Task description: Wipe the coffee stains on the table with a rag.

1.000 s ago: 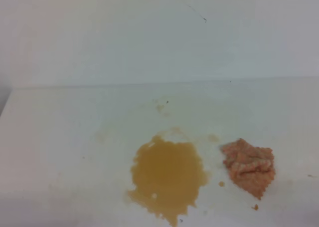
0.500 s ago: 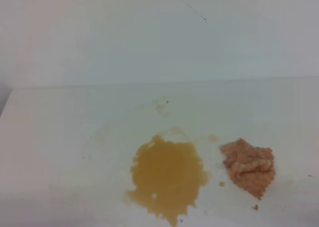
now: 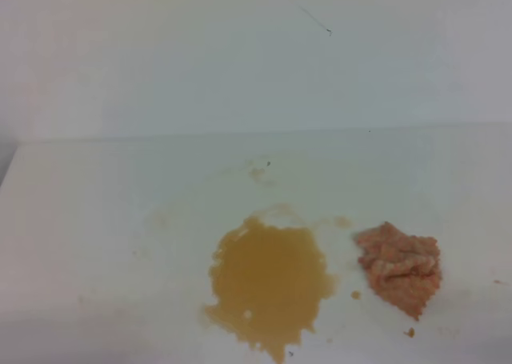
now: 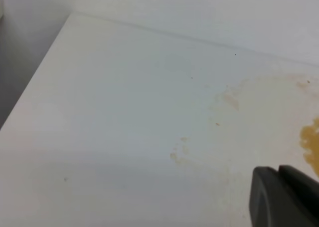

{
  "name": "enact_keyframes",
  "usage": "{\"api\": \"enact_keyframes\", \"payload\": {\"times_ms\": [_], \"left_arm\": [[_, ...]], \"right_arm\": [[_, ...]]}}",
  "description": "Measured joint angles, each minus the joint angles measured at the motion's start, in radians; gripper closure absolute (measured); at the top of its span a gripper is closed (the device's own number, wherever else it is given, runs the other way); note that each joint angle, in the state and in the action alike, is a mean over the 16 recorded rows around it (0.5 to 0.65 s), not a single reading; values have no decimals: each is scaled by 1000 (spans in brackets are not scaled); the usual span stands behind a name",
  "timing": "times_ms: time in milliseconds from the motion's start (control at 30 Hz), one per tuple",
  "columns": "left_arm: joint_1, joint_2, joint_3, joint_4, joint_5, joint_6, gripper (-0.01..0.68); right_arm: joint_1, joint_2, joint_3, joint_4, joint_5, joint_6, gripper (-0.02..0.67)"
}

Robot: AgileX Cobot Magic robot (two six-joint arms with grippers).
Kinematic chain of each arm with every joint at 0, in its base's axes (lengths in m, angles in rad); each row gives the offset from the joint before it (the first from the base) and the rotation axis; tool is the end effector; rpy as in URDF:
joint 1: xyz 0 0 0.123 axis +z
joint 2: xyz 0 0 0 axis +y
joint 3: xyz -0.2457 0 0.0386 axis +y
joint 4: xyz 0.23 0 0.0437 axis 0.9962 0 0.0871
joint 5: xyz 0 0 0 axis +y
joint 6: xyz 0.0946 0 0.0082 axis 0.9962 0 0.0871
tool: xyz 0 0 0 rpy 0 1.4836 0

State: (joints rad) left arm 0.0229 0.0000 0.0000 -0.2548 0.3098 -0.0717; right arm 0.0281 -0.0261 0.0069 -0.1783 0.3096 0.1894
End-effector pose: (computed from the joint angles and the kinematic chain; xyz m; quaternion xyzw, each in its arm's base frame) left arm 0.0770 -0.0056 0.1852 -0.1069 0.7707 -0.1209 0.6164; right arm 0.0755 -0.0030 0.1845 0.0138 0.7735 -0.0059 0.6336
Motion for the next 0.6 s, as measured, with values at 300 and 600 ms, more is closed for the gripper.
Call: {"api": "enact_keyframes", "payload": {"times_ms": [300, 600], "left_arm": [[0, 0, 0, 0, 0, 0, 675], [0, 0, 0, 0, 0, 0, 675]], "right_arm": [[0, 0, -2, -43, 0, -2, 652], [0, 0, -4, -145, 11, -17, 652]]}}
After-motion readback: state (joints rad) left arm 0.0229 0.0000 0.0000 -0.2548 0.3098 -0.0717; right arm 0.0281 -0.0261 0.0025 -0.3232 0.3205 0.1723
